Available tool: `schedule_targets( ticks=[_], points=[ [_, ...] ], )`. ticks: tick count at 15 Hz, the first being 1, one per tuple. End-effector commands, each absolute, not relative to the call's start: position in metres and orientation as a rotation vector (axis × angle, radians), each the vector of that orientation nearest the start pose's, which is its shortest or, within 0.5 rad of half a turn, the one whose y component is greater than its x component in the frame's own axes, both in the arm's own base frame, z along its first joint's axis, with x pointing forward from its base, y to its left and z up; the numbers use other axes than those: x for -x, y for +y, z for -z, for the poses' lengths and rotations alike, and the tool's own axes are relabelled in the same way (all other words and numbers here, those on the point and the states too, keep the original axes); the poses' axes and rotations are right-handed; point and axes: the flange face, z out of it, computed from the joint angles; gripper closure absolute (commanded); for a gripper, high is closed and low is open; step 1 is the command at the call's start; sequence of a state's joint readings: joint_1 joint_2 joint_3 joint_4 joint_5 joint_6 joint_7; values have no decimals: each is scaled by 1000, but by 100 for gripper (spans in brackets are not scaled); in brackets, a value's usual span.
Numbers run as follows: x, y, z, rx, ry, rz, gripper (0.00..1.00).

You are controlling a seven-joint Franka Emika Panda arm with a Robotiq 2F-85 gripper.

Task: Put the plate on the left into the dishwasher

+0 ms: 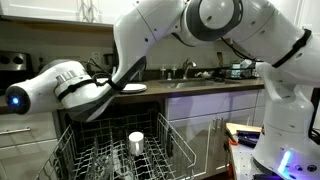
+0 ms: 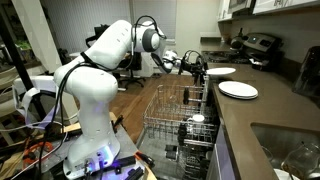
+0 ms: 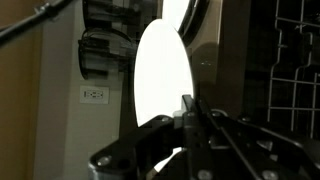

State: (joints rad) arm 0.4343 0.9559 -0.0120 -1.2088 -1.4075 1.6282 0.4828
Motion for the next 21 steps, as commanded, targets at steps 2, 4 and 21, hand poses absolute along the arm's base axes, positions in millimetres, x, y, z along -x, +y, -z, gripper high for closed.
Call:
schedule_targets(
  ticks=[2,4,21],
  points=[
    [-715,215,-236,-1680,422,-201,95],
    [-715,215,-236,-1680,422,-201,95],
    [-685,217,-270,-1564,255,-178,95]
  ],
)
